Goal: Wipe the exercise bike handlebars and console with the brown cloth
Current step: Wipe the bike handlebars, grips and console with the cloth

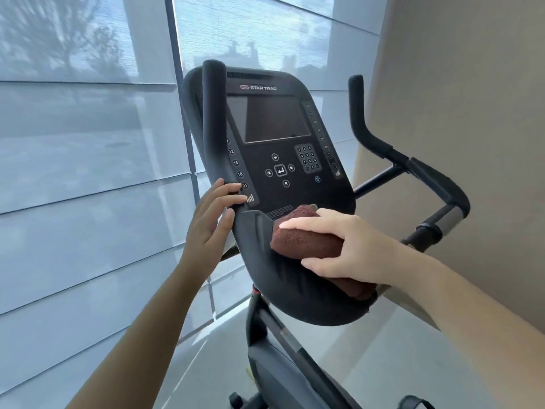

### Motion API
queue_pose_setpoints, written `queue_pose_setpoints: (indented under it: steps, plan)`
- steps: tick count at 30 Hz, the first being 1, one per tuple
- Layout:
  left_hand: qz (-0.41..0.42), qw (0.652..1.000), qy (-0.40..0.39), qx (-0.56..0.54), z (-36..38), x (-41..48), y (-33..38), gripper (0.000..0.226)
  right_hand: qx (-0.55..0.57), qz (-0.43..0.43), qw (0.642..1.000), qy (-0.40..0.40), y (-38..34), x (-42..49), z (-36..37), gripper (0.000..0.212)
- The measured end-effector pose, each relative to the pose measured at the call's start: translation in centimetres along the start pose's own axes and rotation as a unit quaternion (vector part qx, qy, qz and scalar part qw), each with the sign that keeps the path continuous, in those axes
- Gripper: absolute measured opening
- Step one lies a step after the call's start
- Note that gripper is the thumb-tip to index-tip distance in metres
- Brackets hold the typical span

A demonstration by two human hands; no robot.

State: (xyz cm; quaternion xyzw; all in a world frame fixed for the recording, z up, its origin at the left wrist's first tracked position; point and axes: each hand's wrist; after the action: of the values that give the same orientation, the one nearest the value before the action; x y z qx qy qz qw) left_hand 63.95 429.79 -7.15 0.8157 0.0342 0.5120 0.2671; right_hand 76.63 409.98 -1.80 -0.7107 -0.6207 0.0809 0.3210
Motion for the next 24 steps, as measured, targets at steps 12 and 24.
queue_pose_setpoints:
  steps: [12, 24]
  plan:
    - [-0.047, 0.996, 0.050, 0.054, 2.3, -0.3, 0.1, 0.032, 0.067, -0.063, 0.987, 0.129, 0.8, 3.0, -1.0, 0.047]
    - [-0.044, 0.991, 0.069, 0.103, 2.4, -1.2, 2.0, 0.032, -0.056, -0.085, 0.993, 0.058, 3.1, -3.0, -0.5, 0.046]
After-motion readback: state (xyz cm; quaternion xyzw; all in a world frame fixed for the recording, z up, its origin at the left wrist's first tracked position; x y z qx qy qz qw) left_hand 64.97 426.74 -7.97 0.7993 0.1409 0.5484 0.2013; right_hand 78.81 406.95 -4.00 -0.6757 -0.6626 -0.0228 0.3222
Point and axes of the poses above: each hand's wrist, its own x-axis towards the middle knuckle, its own z-axis out of the palm, y = z × x, and after that the axes turned 4 degrees about z, right-handed
